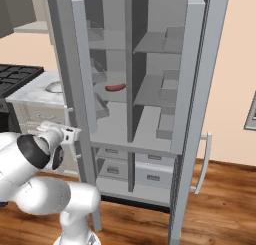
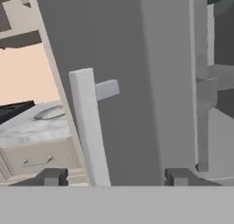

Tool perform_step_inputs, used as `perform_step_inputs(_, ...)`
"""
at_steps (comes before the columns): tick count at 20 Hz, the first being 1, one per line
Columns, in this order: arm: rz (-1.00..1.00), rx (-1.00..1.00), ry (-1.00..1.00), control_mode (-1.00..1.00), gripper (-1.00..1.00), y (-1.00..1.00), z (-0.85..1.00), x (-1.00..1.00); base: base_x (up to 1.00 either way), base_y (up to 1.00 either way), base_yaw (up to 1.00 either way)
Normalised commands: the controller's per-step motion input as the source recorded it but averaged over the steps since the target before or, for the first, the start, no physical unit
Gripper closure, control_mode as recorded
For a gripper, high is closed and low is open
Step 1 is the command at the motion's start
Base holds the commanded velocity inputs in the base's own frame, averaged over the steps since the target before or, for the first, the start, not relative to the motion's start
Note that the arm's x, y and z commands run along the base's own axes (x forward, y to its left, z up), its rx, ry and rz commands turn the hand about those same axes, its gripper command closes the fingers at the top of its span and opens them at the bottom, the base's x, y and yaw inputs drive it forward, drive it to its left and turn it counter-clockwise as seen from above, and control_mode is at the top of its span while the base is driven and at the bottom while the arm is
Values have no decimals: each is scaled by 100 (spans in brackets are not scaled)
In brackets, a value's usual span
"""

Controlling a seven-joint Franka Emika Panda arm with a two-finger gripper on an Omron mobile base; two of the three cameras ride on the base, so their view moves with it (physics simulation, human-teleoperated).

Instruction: Move the hot dog bun to the plate on the dining table and place the condiment next to that plate. Then navigate to the fridge and take the sausage and place it on the plate as well.

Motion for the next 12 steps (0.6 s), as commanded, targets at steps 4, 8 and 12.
perform_step_inputs(4, 0, 24, 3, -100, -100, -74, 62, -92, 0, 0, 0)
perform_step_inputs(8, 0, 23, 20, -100, -100, -90, 76, -35, 0, 0, 0)
perform_step_inputs(12, 0, 20, 34, -100, -100, -89, 78, 5, 0, 0, 0)
